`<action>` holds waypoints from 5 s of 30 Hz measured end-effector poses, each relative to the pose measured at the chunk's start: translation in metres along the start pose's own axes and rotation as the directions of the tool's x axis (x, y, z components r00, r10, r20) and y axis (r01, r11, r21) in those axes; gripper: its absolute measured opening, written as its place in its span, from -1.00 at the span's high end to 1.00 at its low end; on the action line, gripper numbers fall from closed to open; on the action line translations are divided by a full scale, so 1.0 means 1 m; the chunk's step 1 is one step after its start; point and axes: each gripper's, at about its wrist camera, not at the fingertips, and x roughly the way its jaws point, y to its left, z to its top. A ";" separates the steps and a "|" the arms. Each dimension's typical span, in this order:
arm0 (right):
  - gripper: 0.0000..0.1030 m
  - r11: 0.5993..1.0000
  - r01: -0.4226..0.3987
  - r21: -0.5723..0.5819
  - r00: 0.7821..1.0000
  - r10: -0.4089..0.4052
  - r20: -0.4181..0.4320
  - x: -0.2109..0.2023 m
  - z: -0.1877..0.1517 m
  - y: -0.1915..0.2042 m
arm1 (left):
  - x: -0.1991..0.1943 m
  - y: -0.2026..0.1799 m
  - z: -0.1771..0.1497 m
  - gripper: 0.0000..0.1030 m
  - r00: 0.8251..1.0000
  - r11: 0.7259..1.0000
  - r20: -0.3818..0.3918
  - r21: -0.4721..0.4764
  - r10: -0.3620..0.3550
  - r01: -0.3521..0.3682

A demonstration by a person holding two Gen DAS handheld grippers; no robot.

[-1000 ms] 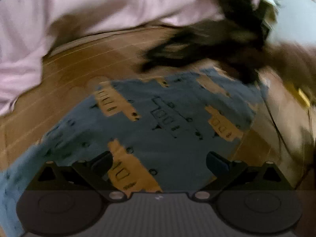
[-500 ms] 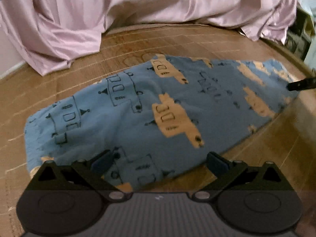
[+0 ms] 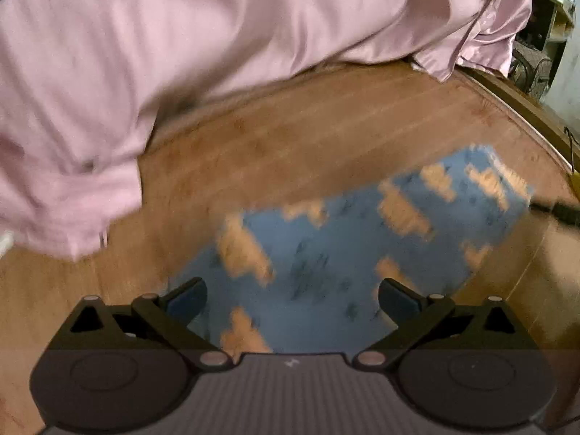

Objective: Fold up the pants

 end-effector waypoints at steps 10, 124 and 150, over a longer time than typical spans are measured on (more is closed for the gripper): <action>-0.85 0.982 -0.053 0.181 0.997 0.062 -0.041 0.017 0.004 -0.018 | 0.090 -0.118 0.115 -1.00 0.991 0.988 0.034 0.089 -0.129 0.126; 0.28 0.998 -0.034 0.046 0.996 0.038 -0.078 0.068 0.027 -0.033 | 0.190 -0.218 0.059 0.63 0.898 0.845 0.247 0.493 -0.363 0.206; 0.79 0.966 -0.121 0.228 0.992 0.122 0.011 0.044 0.030 -0.044 | 0.171 -0.153 0.090 -0.38 0.875 0.882 0.154 -0.040 -0.458 0.469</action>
